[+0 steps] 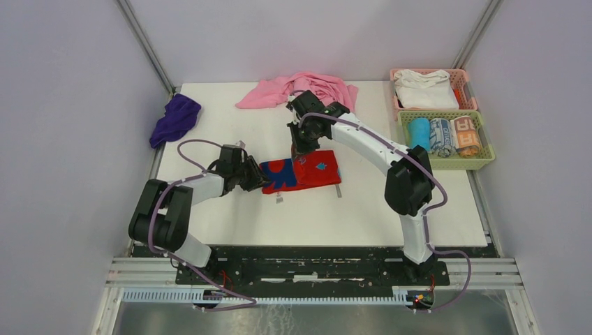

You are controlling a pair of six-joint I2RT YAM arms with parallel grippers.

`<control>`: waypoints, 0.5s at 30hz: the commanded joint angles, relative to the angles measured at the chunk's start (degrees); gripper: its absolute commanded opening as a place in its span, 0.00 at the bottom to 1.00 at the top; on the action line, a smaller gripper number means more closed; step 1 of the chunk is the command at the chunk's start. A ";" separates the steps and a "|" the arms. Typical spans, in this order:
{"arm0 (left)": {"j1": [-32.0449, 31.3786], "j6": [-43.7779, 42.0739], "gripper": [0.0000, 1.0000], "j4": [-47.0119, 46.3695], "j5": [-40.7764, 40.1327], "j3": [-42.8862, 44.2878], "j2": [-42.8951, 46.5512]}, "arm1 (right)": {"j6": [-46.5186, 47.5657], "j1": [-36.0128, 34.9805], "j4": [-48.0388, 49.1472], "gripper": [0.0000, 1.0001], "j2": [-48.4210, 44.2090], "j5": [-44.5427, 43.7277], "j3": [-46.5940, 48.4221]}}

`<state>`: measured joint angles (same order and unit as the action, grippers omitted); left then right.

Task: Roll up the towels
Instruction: Fold the towel at the center of the board.

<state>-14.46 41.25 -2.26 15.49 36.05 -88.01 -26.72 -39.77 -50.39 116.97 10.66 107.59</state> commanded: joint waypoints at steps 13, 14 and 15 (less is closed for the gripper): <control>-2.07 -0.91 0.31 2.01 -3.50 1.12 -1.31 | -5.01 -4.18 5.51 0.00 7.33 2.87 8.96; -2.07 -1.06 0.31 2.23 -3.65 1.20 -1.13 | -5.03 -4.32 5.53 0.00 7.95 3.01 9.32; -2.15 -1.09 0.31 2.40 -3.88 1.21 -1.01 | -5.15 -4.41 5.86 0.01 8.49 3.09 9.38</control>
<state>-16.21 41.21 -2.57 14.52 36.51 -88.88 -30.68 -43.24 -47.59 123.68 12.34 113.38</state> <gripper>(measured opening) 0.313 0.012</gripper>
